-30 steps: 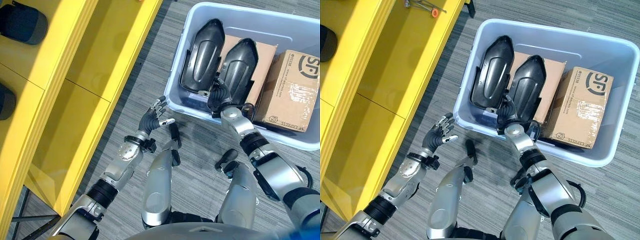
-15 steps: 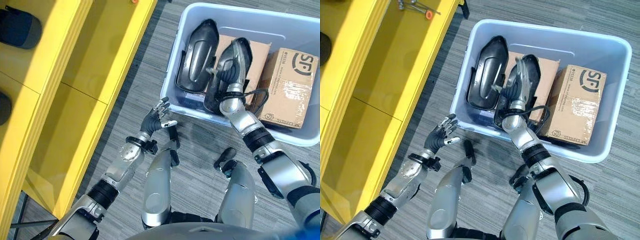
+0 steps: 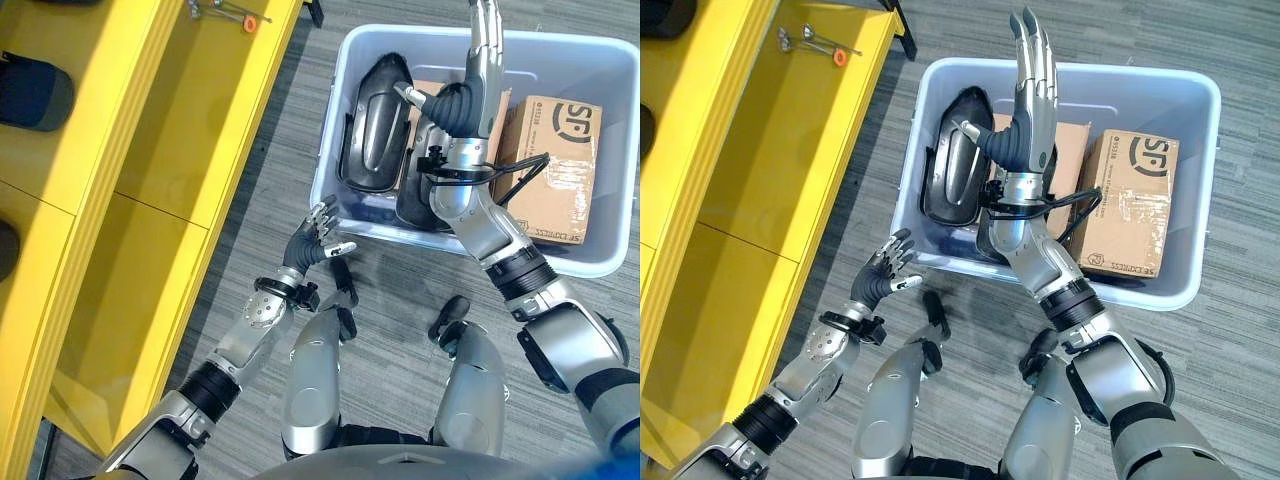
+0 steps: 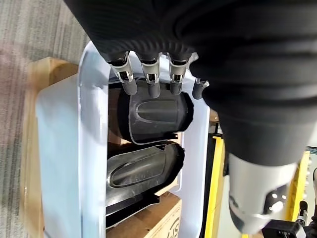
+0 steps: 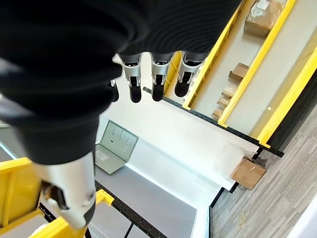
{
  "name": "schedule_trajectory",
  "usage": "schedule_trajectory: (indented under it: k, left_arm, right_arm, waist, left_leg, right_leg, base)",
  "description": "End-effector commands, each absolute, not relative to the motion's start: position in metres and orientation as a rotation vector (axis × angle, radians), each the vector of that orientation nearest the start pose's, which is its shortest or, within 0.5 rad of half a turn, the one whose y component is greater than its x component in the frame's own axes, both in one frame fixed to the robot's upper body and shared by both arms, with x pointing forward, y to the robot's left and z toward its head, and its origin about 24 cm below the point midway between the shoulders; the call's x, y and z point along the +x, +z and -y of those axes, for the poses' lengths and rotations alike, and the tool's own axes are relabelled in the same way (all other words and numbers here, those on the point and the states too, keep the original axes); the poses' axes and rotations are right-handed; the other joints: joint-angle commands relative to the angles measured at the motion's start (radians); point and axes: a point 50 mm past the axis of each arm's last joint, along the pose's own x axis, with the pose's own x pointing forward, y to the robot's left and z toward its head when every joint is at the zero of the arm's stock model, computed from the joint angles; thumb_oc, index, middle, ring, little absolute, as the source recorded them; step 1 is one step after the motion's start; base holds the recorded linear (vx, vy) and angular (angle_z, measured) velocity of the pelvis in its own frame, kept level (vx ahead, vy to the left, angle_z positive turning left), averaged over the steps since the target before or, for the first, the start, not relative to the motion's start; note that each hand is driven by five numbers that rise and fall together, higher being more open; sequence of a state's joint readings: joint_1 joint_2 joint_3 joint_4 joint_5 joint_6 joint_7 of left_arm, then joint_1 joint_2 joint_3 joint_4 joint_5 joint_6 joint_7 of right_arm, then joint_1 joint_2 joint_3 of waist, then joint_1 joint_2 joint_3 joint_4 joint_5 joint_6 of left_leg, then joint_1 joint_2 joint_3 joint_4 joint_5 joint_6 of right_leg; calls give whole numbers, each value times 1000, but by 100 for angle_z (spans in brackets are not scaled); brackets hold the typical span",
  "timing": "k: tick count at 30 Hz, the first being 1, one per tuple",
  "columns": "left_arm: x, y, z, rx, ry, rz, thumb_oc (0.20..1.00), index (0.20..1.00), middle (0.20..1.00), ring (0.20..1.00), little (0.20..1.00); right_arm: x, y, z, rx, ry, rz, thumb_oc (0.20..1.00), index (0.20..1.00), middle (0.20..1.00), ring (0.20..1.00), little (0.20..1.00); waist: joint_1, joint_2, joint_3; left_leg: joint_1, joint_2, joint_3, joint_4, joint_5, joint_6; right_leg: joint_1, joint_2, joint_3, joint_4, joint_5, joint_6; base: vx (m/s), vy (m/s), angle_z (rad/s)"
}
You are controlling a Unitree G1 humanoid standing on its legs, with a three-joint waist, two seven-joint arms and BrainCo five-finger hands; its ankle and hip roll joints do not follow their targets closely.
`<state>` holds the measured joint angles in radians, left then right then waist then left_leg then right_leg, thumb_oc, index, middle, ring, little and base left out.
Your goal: Move parts from the plastic box to the shelf.
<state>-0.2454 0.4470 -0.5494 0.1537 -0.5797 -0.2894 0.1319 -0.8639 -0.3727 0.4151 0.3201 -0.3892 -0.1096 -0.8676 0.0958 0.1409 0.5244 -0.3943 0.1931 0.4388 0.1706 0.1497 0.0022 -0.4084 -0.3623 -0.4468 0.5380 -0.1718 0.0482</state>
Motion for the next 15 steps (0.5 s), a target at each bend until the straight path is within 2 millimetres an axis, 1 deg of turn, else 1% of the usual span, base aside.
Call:
schedule_trajectory:
  k: [1, 4, 6, 9, 13, 14, 15]
  left_arm:
    - [268, 71, -114, -151, -371, 175, 1000, 1000, 1000, 1000, 1000]
    - [269, 71, -115, -152, -372, 176, 1000, 1000, 1000, 1000, 1000]
    - [270, 73, -116, -150, -368, 176, 1000, 1000, 1000, 1000, 1000]
    - [272, 74, -116, -142, -370, 173, 1000, 1000, 1000, 1000, 1000]
    - [274, 75, -117, -139, -372, 165, 1000, 1000, 1000, 1000, 1000]
    - [275, 76, -117, -134, -378, 165, 1000, 1000, 1000, 1000, 1000]
    - [275, 77, -117, -132, -379, 166, 1000, 1000, 1000, 1000, 1000]
  right_arm:
    - [344, 258, 118, -513, -519, 967, 1000, 1000, 1000, 1000, 1000]
    - [349, 251, 123, -506, -532, 909, 1000, 1000, 1000, 1000, 1000]
    - [355, 240, 131, -511, -538, 811, 1000, 1000, 1000, 1000, 1000]
    - [365, 228, 143, -490, -549, 697, 1000, 1000, 1000, 1000, 1000]
    - [371, 220, 150, -464, -547, 603, 1000, 1000, 1000, 1000, 1000]
    - [375, 212, 154, -444, -542, 542, 1000, 1000, 1000, 1000, 1000]
    - [376, 211, 154, -435, -539, 528, 1000, 1000, 1000, 1000, 1000]
  waist:
    - [4, -4, -4]
    - [4, -4, -4]
    - [2, -7, -4]
    - [5, -9, -4]
    - [10, -9, -4]
    - [14, -9, -4]
    - [15, -9, -4]
  left_leg:
    - [62, 25, 8, 41, -125, -78]
    - [64, 27, 10, 39, -125, -78]
    - [61, 29, 12, 40, -125, -79]
    - [52, 33, 12, 41, -123, -79]
    - [45, 32, 9, 42, -123, -80]
    - [36, 32, 7, 43, -123, -80]
    - [34, 31, 6, 44, -123, -80]
  right_leg:
    - [1, 8, 30, -61, 68, 68]
    - [3, 7, 29, -64, 69, 69]
    - [3, 6, 26, -67, 70, 70]
    - [-3, 5, 22, -63, 69, 68]
    - [-9, 6, 19, -56, 66, 67]
    - [-15, 5, 16, -52, 64, 65]
    - [-17, 4, 15, -51, 64, 65]
  base:
    - [0, 0, 0]
    - [1, -6, -4]
    - [-1, -7, -3]
    - [0, 0, 0]
    - [0, 0, 0]
    - [0, 0, 0]
    - [0, 0, 0]
